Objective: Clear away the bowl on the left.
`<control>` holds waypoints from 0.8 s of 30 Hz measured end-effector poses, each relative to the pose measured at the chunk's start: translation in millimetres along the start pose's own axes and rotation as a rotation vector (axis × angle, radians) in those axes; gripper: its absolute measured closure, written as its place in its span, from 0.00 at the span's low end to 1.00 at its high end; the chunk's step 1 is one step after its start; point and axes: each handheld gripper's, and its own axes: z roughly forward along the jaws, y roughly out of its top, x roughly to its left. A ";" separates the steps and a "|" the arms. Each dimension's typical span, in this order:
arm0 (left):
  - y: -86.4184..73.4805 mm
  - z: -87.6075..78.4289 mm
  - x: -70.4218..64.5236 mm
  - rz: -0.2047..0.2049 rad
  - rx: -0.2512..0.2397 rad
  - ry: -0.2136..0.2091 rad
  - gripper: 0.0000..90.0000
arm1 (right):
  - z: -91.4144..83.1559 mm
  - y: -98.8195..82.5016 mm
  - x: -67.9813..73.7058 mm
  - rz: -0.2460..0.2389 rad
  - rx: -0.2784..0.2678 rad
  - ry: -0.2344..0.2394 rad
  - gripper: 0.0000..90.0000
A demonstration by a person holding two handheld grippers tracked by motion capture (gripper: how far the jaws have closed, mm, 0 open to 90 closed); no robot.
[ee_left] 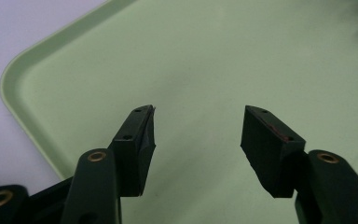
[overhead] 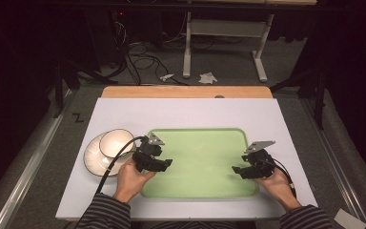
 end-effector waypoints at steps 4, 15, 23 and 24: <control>2.2 0.8 2.5 -0.014 -0.009 0.008 0.49 | 0.7 -0.5 -0.2 -0.005 -0.006 0.006 0.43; 13.2 -13.4 14.4 -0.085 -0.063 0.027 0.47 | -1.7 -0.9 0.9 -0.001 -0.019 0.015 0.43; 15.5 -16.6 19.2 -0.133 -0.065 0.028 0.45 | -2.1 -1.4 0.4 -0.001 -0.017 0.015 0.43; 16.0 -17.4 18.4 -0.135 -0.066 0.023 0.44 | -2.0 -1.4 0.0 0.004 -0.016 0.016 0.43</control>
